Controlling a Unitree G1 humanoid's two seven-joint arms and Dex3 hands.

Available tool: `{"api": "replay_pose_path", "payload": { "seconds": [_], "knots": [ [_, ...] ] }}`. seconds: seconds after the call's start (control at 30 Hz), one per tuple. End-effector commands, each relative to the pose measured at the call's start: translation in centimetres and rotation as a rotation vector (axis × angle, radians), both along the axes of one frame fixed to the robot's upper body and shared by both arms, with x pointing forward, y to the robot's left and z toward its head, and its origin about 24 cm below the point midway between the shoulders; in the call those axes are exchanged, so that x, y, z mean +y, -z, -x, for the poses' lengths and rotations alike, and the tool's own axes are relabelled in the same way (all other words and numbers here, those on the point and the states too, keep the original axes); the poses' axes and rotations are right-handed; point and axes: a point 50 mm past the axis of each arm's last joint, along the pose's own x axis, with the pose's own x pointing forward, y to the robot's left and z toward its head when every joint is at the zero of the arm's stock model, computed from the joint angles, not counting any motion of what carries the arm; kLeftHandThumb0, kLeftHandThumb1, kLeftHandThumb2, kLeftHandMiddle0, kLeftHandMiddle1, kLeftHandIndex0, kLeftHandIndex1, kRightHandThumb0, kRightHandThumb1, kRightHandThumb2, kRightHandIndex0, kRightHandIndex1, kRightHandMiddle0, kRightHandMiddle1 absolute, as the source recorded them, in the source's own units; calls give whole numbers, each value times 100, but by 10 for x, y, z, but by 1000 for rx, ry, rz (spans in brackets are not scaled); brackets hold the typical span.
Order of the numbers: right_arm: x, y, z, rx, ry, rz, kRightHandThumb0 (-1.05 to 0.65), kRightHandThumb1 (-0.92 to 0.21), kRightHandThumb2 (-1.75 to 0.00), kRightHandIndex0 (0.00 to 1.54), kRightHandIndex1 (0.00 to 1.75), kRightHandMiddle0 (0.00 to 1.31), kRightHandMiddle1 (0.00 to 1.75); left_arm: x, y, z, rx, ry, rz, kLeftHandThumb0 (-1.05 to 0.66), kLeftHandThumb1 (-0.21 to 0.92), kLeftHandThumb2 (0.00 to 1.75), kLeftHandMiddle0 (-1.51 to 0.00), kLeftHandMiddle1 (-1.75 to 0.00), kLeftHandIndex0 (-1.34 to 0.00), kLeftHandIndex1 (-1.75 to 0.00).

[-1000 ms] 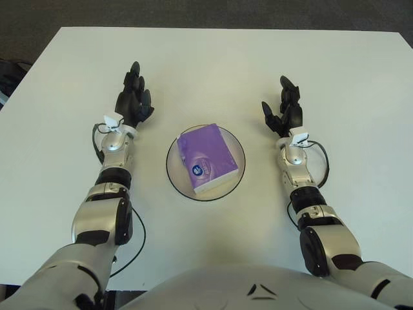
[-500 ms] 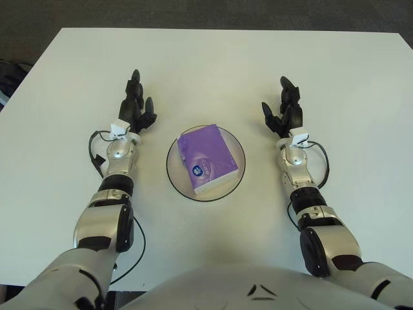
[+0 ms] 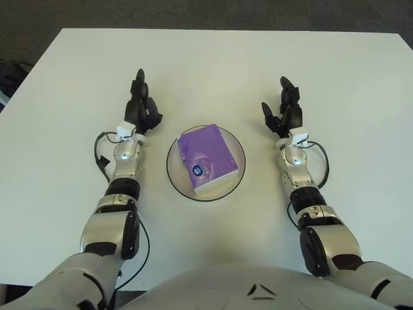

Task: Put the tissue paper into the plate.

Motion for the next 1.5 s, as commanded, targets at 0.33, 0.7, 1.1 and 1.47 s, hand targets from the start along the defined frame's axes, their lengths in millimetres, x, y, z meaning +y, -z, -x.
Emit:
{"api": "replay_pose_path", "payload": {
  "seconds": [0.33,0.7,1.1,1.47],
  "knots": [
    [-6,69,40,253,14,11,-58,-91,-37,38,1,0,39,-9,34,21,104,6,-12,-90,92,103,0,0,0,-15],
    [-5,69,39,248,27,22,-57,-91,-38,39,1,0,42,-13,36,23,112,-17,-27,-89,92,104,0,0,0,-13],
    [-5,69,40,247,25,29,-57,-91,-38,38,1,0,41,-14,40,23,126,-5,29,-90,92,104,-1,0,0,-16],
    [-5,68,40,242,29,28,-58,-92,-39,38,1,0,42,-18,40,25,103,31,28,-93,92,106,0,0,0,-16]
  ]
}}
